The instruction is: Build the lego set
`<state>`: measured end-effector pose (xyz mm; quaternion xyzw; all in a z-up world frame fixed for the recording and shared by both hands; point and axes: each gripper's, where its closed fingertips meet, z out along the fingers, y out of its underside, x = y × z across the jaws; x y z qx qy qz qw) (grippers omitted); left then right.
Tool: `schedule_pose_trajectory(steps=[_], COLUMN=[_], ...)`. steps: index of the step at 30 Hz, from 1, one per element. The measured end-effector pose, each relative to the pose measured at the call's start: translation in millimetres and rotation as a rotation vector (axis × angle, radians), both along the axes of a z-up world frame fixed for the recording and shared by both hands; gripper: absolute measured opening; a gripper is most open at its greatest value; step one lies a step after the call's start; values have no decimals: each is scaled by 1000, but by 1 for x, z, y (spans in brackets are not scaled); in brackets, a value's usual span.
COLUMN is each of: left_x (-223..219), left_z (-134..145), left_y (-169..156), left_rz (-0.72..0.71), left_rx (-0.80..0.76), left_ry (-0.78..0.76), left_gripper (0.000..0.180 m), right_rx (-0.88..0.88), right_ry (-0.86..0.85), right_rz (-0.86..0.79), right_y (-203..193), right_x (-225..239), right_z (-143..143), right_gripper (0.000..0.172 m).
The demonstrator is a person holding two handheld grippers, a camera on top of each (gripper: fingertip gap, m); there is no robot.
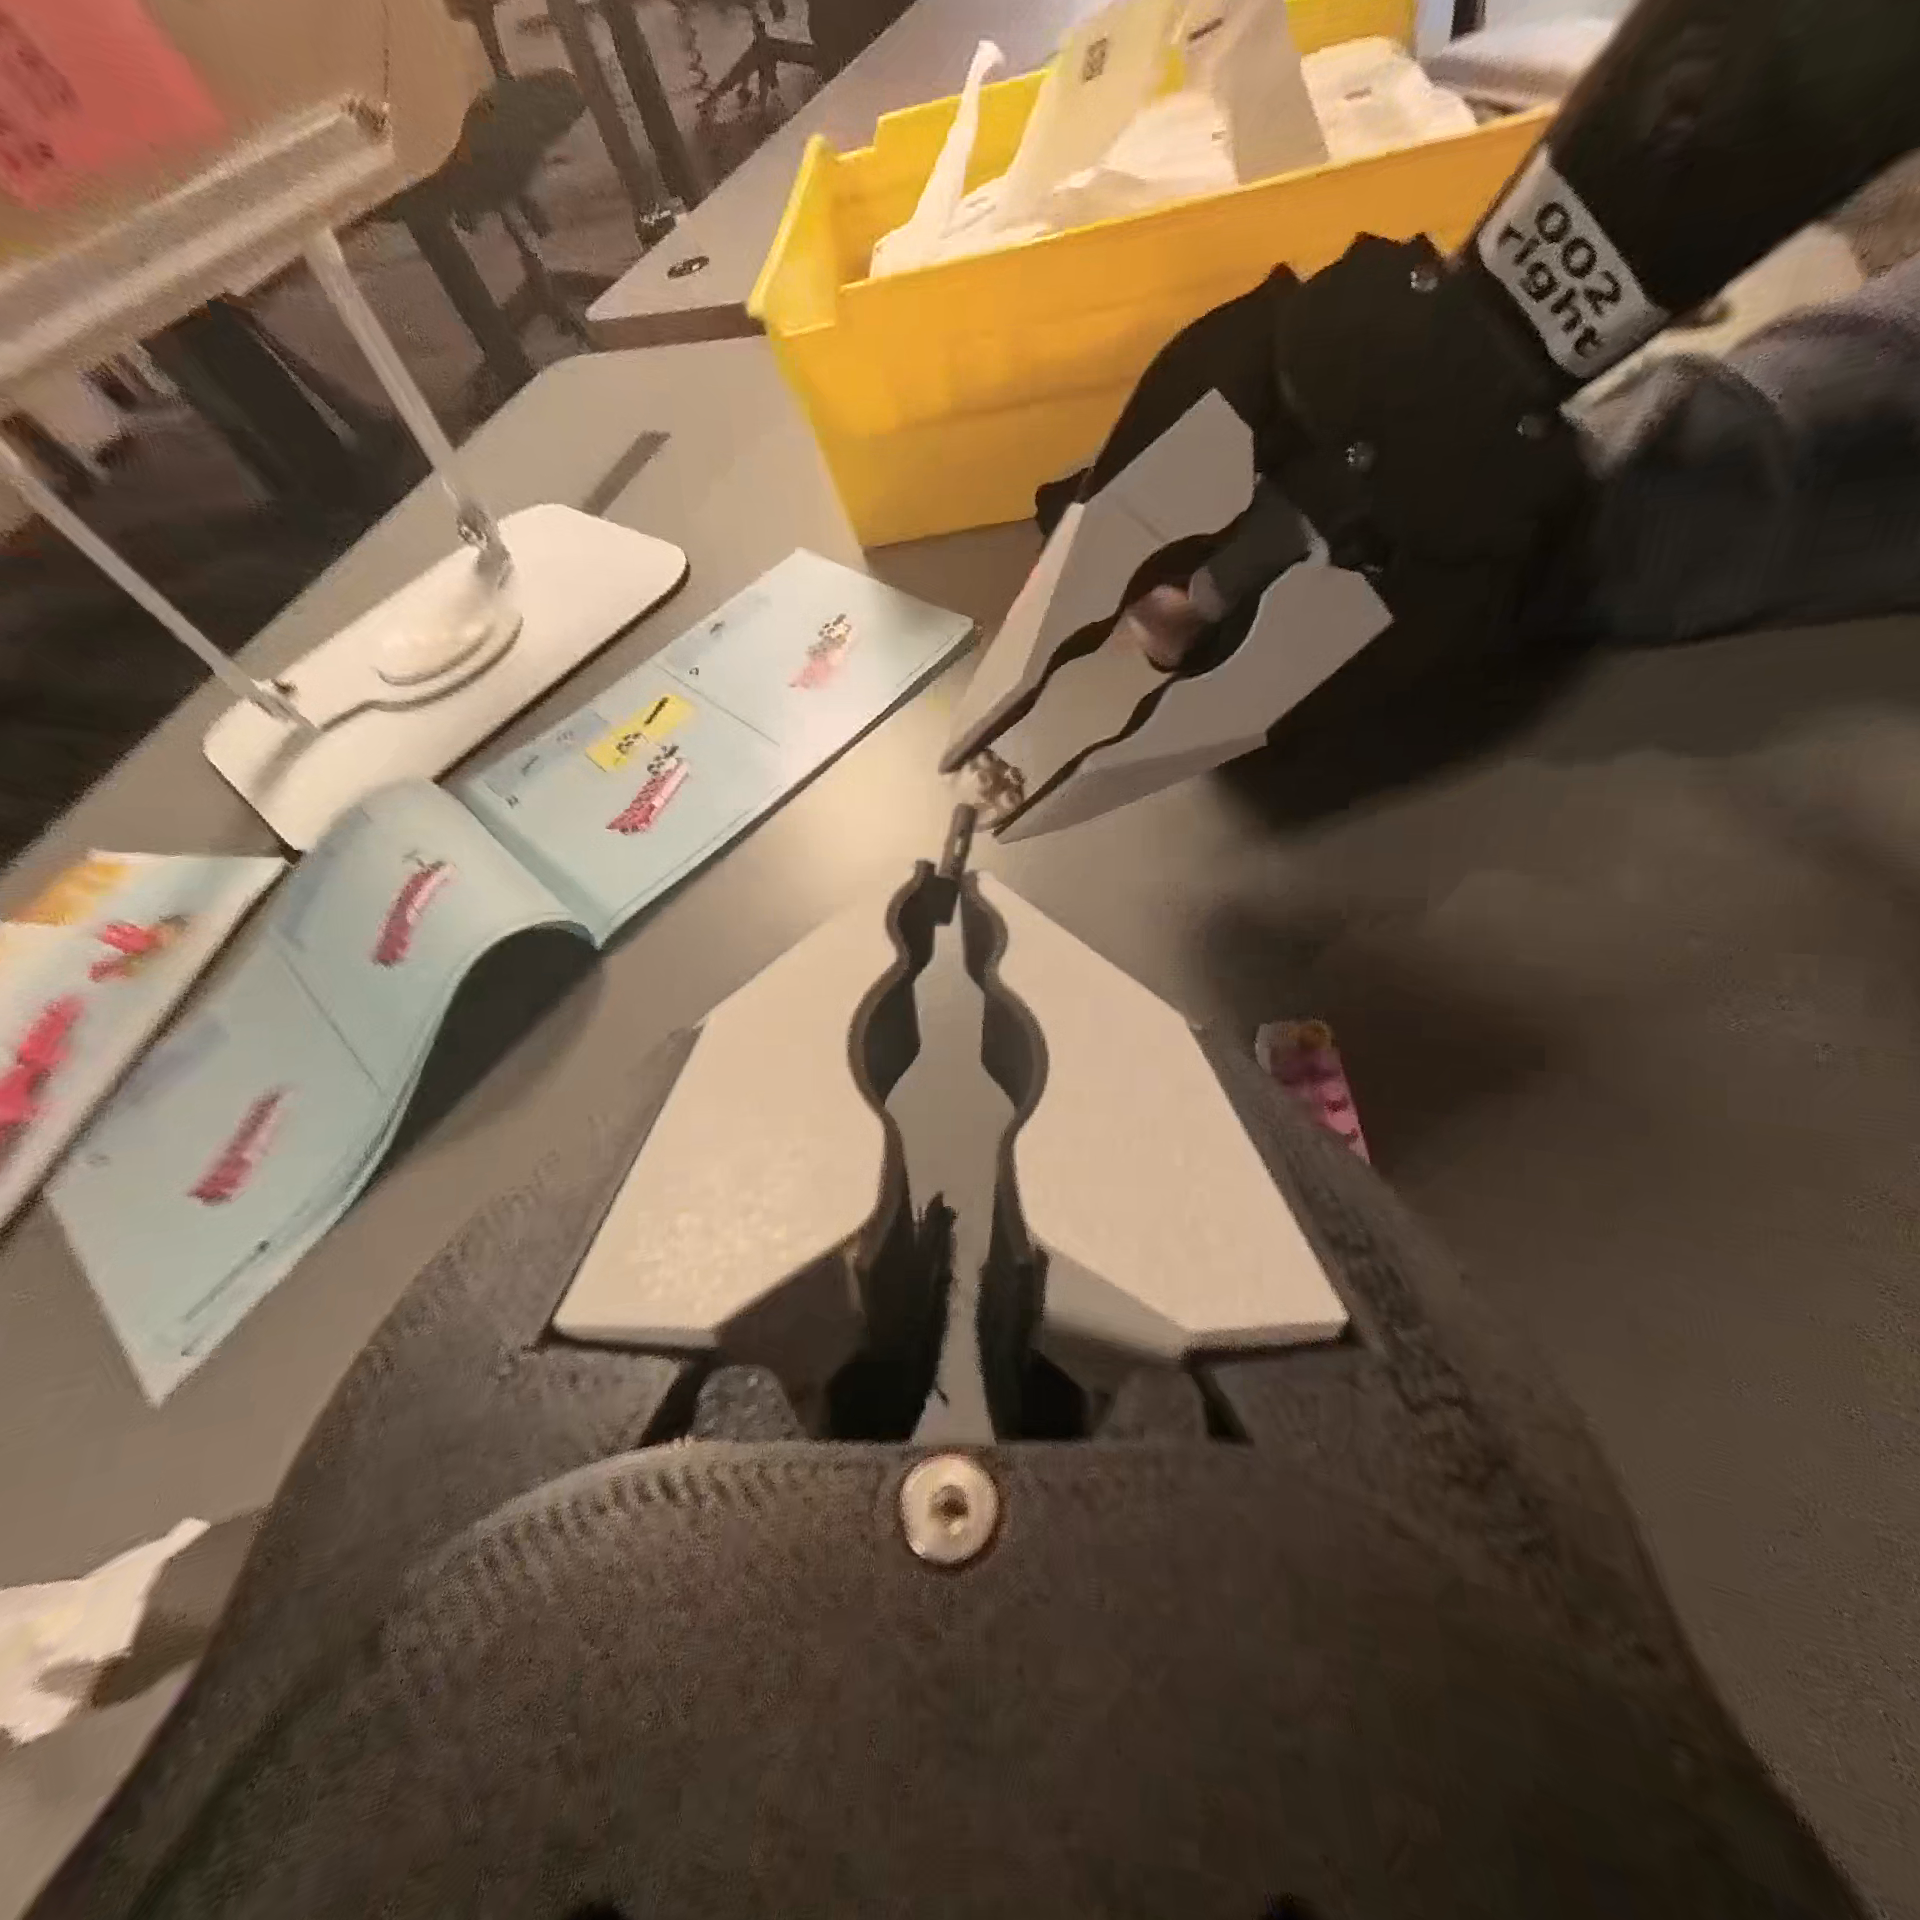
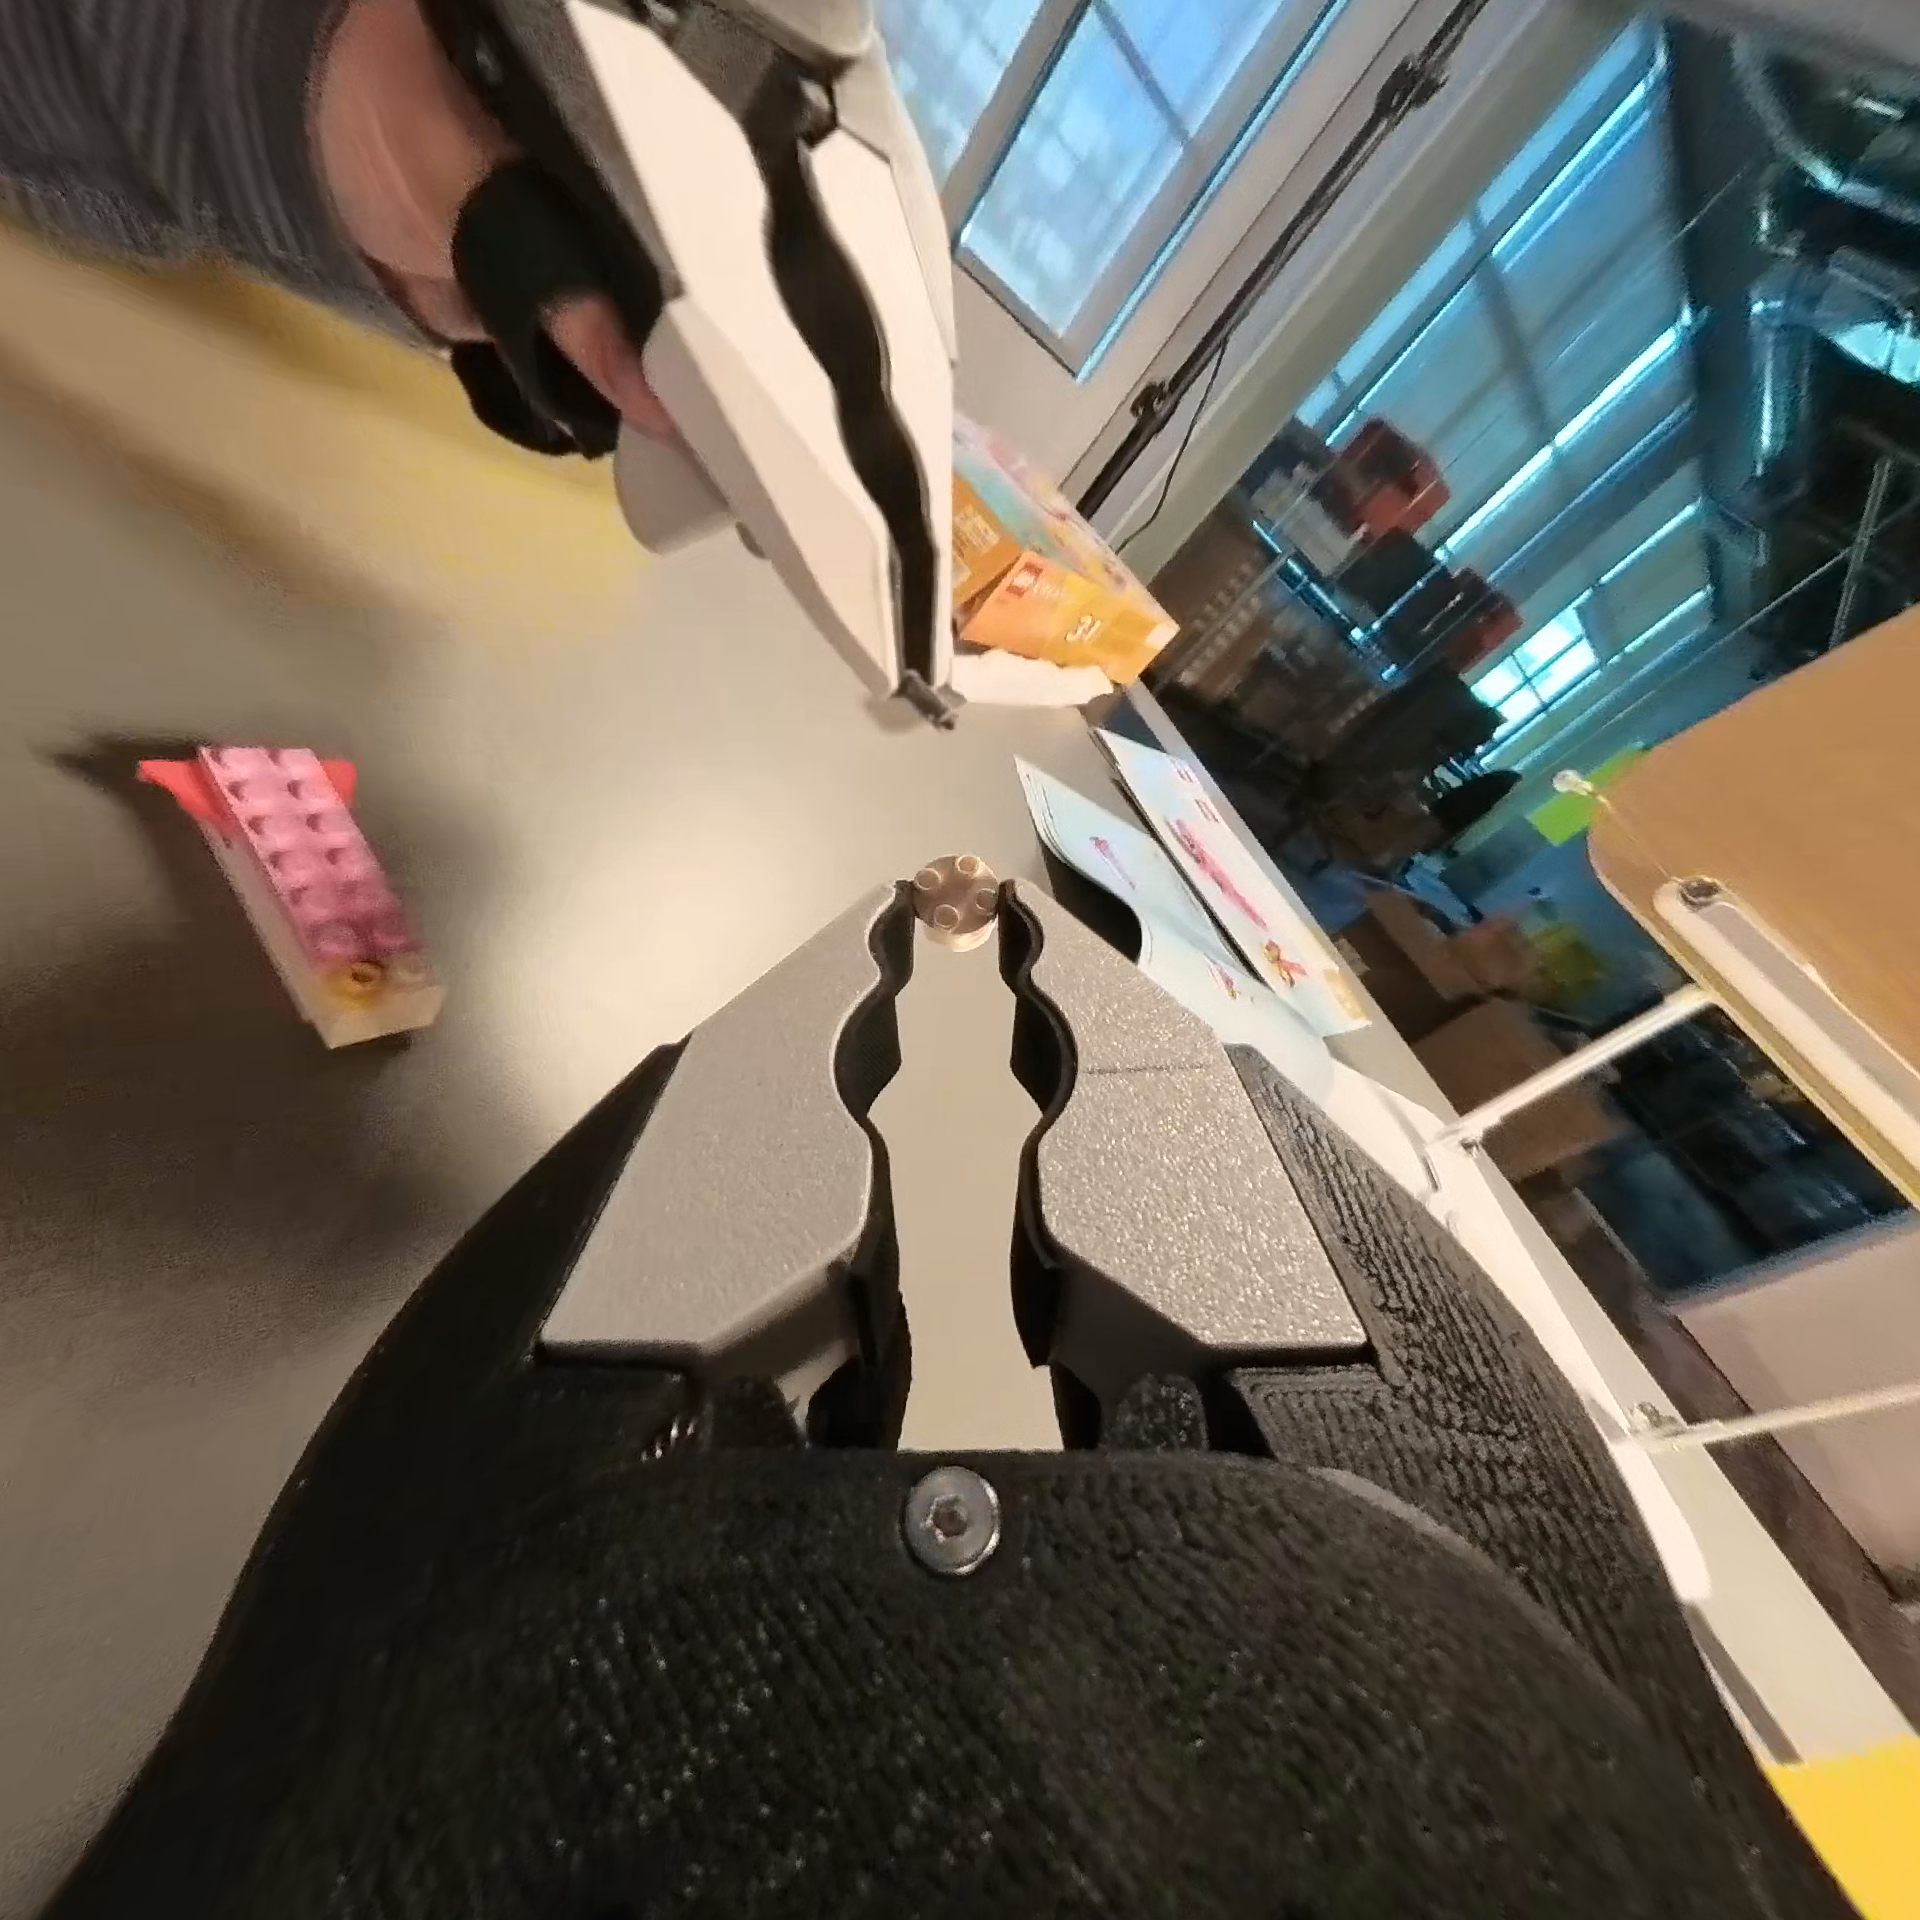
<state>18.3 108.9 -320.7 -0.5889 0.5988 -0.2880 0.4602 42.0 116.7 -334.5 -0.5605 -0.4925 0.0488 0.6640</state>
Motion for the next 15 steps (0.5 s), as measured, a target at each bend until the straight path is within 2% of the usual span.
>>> schedule_pose_trajectory(steps=[5,15], left_x=[4,7], left_z=[-13,-23], left_y=[-2,0], left_rz=[-10,11], left_rx=[76,45], left_ry=[72,106], left_gripper=[4,4], right_rx=[17,76], right_ry=[-22,-133], right_rz=[28,1], right_y=[-4,-4], right_x=[-4,-8], right_z=[-1,-9], right_gripper=[14,14])
